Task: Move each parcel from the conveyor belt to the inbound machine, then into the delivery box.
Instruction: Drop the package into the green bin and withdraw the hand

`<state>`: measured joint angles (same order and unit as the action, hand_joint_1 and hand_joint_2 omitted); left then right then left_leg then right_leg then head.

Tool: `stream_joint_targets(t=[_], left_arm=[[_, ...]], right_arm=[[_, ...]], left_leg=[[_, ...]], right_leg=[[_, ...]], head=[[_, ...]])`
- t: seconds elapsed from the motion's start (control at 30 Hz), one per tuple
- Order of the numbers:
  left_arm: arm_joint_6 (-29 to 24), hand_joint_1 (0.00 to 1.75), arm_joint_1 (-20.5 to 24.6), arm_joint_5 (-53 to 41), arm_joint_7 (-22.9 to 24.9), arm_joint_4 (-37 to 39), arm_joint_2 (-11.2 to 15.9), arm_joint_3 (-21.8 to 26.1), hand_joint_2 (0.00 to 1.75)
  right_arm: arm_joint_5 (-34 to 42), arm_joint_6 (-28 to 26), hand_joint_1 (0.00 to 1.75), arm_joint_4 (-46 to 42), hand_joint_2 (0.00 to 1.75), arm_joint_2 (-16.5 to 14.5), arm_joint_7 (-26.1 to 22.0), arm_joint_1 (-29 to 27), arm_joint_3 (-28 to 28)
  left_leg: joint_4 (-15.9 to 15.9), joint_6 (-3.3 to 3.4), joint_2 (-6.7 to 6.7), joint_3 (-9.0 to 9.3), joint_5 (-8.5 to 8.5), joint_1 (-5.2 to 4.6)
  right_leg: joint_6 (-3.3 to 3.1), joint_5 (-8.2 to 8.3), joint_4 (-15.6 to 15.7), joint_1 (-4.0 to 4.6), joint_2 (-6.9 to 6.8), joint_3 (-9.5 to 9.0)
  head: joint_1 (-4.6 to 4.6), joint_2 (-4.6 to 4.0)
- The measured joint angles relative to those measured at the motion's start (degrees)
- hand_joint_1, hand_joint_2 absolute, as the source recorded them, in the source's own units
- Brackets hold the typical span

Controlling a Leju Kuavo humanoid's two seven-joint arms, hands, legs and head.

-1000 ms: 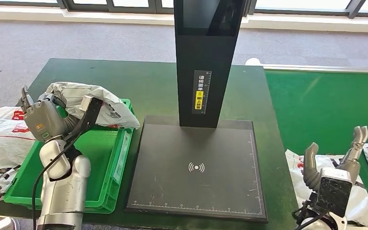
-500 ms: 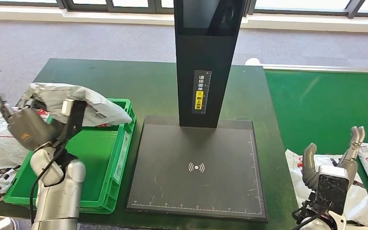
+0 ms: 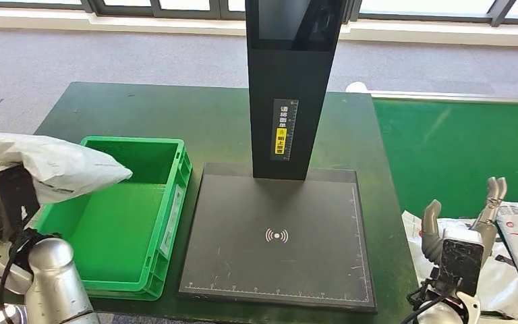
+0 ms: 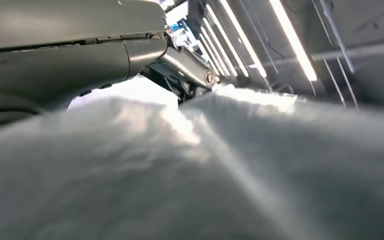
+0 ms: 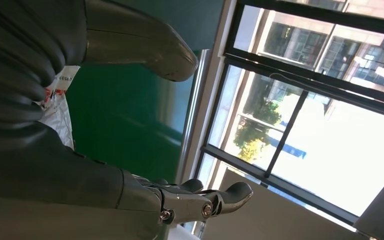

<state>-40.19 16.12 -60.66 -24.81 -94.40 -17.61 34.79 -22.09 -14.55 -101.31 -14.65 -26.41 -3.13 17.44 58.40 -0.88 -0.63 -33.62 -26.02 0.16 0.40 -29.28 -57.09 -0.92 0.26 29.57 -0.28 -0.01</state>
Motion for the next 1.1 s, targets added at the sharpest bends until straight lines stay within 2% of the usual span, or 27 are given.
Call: stream_joint_targets(t=[0.07, 0.2, 0.4, 0.8, 1.1], left_arm=[[0.0, 0.0, 0.3, 1.6, -2.3, -0.6, -0.4, 1.3, 1.75], [0.0, 0.0, 1.0, -0.2, -3.2, -1.3, -1.1, 2.2, 0.0], [0.0, 0.0, 1.1, -3.6, -2.1, -2.1, -1.6, 2.2, 0.0], [0.0, 0.0, 1.1, -4.8, -1.9, -2.3, -1.8, 2.2, 0.0], [0.0, 0.0, 1.3, -4.7, -3.4, -2.3, -1.8, 2.2, 0.0]], right_arm=[[0.2, -0.1, 0.0, 0.4, 1.75, 0.0, -0.1, 0.0, 0.0], [0.6, -0.4, 0.0, 1.0, 1.75, 0.0, -0.3, -0.1, 0.0], [1.0, -0.8, 0.0, 1.1, 1.75, 0.0, -0.4, -0.6, 0.0], [1.1, -1.0, 0.0, 1.5, 1.75, 0.0, -0.5, -0.7, 0.0], [1.1, -1.1, 0.0, 2.0, 1.75, 0.0, -0.5, -0.6, 0.0]], left_leg=[[0.0, 0.0, -0.03, 0.0, 0.0, 0.0], [0.0, 0.0, -0.01, 0.0, 0.0, 0.0], [0.0, 0.0, 0.0, 0.0, 0.0, -0.01], [0.0, 0.0, 0.0, 0.0, 0.0, -0.01], [0.0, 0.0, 0.0, 0.0, 0.0, -0.01]], right_leg=[[0.0, 0.0, 0.0, 0.0, -0.02, 0.0], [0.0, 0.0, 0.0, -0.01, -0.01, 0.0], [0.0, 0.0, 0.0, -0.02, -0.01, 0.0], [0.0, 0.0, 0.0, -0.01, -0.01, 0.01], [0.0, 0.0, 0.0, -0.01, 0.0, 0.01]], head=[[0.0, 0.0], [0.0, 0.0], [0.01, 0.0], [0.0, -0.01], [0.0, 0.01]])
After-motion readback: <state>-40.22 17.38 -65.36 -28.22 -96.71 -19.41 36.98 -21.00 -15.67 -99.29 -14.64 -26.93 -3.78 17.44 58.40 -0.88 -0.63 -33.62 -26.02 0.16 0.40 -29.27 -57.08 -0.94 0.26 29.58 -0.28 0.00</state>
